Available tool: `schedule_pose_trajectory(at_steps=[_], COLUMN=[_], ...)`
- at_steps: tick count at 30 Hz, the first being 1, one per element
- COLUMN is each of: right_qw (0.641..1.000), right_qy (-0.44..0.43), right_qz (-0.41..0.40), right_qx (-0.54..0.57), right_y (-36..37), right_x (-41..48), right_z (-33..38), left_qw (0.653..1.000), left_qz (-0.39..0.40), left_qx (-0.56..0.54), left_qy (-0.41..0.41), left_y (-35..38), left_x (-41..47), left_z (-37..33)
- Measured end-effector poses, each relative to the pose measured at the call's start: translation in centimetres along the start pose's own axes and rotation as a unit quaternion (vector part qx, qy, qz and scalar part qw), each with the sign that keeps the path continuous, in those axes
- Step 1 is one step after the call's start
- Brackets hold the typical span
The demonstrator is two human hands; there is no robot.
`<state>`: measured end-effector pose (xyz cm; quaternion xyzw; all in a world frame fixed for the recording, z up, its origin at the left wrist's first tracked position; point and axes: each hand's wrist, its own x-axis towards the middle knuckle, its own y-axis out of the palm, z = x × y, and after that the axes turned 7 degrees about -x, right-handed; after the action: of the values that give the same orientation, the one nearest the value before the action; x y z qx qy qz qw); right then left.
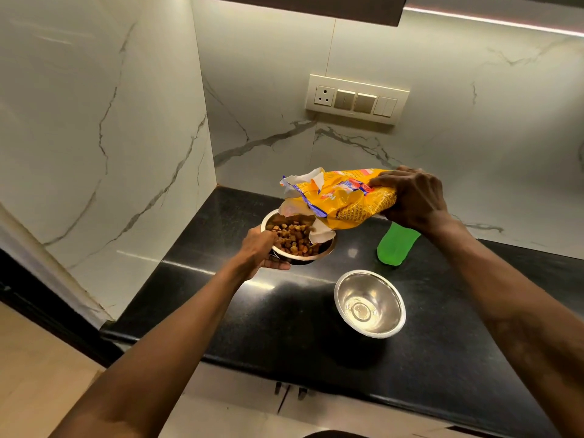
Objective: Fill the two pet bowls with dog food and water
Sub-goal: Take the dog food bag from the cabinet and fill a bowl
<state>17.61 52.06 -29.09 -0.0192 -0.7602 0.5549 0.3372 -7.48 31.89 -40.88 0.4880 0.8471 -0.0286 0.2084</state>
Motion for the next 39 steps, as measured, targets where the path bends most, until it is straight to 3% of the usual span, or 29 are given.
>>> schedule_pose_trajectory(at_steps=[8, 22, 29, 36, 39], right_qw=[1.000, 0.985, 0.973, 0.931, 0.893], right_qy=[0.009, 0.139, 0.190, 0.250, 0.292], right_qz=[0.017, 0.006, 0.039, 0.042, 0.037], right_qx=[-0.002, 0.097, 0.128, 0.264, 0.339], right_y=[-0.4, 0.4, 1.7, 2.4, 3.1], right_x=[-0.4, -2.5, -4.0, -5.4, -6.2], right_z=[0.2, 0.5, 0.0, -0.7, -1.1], left_qw=[1.000, 1.000, 1.000, 0.998, 0.997], left_qz=[0.005, 0.003, 0.011, -0.012, -0.020], left_qx=[-0.011, -0.014, 0.003, 0.034, 0.044], left_qy=[-0.002, -0.006, -0.019, -0.045, -0.062], left_y=[0.3, -0.3, -0.4, -0.9, -0.9], left_x=[0.1, -0.2, -0.5, -0.4, -0.3], left_z=[0.4, 0.7, 1.5, 3.0, 4.5])
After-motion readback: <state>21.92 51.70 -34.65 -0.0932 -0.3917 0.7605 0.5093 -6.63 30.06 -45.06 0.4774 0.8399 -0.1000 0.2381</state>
